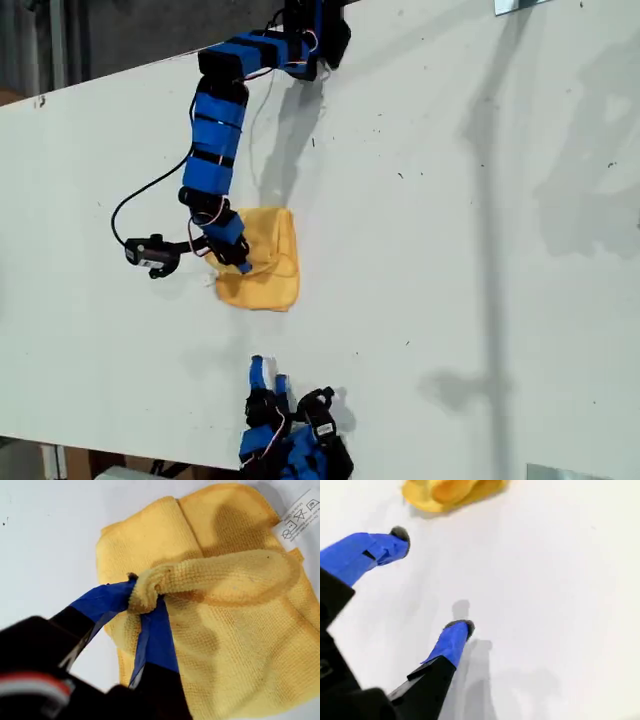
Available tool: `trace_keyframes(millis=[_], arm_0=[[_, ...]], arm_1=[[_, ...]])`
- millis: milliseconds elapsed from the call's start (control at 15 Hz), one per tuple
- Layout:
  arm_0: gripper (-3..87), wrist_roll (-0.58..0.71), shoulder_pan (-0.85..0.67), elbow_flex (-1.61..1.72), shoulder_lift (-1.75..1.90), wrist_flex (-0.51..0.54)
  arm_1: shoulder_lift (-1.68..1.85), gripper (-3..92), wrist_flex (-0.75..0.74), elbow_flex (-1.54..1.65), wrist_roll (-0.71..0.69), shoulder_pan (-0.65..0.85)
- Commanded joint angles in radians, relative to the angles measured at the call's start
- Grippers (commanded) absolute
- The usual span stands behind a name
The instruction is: Grasp corners of a square towel and fold twice.
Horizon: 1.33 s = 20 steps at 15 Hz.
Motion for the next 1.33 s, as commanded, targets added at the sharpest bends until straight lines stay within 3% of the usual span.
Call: trace_keyframes(millis=[0,67,133,200,267,467,733,933,1133,1200,1267], arm_0=[[33.1,-0.008,-0.017,0.003,0.097,0.054],[33.2,-0.002,-0.018,0.006,0.097,0.049],[33.2,-0.003,-0.018,0.006,0.097,0.049],[33.2,-0.008,-0.017,0.009,0.097,0.048],[33.2,-0.008,-0.015,0.009,0.097,0.048],[33.2,-0.002,-0.012,0.011,0.097,0.044],[33.2,-0.003,-0.014,0.012,0.097,0.041],[33.3,0.006,-0.018,0.012,0.097,0.041],[36.5,0.008,-0.014,0.012,0.097,0.046],[36.3,0.009,-0.011,0.012,0.097,0.046],[36.0,0.021,-0.011,0.014,0.097,0.041]], arm_1=[[0.014,-0.1,-0.063,-0.095,-0.037,-0.031],[0.014,-0.1,-0.094,-0.097,-0.046,-0.038],[0.012,5.6,-0.127,-0.098,-0.046,-0.048],[0.012,27.8,-0.153,-0.107,-0.054,-0.058],[0.014,35.6,-0.178,-0.121,-0.064,-0.066],[0.044,44.8,-0.183,-0.152,-0.063,-0.038],[0.336,46.5,-0.028,0.003,-0.071,0.052],[0.847,50.7,0.051,0.597,0.044,0.072],[1.376,50.3,-0.117,1.252,0.272,0.017],[1.534,47.1,-0.170,1.445,0.331,0.012],[1.655,32.0,-0.170,1.566,0.370,0.014]])
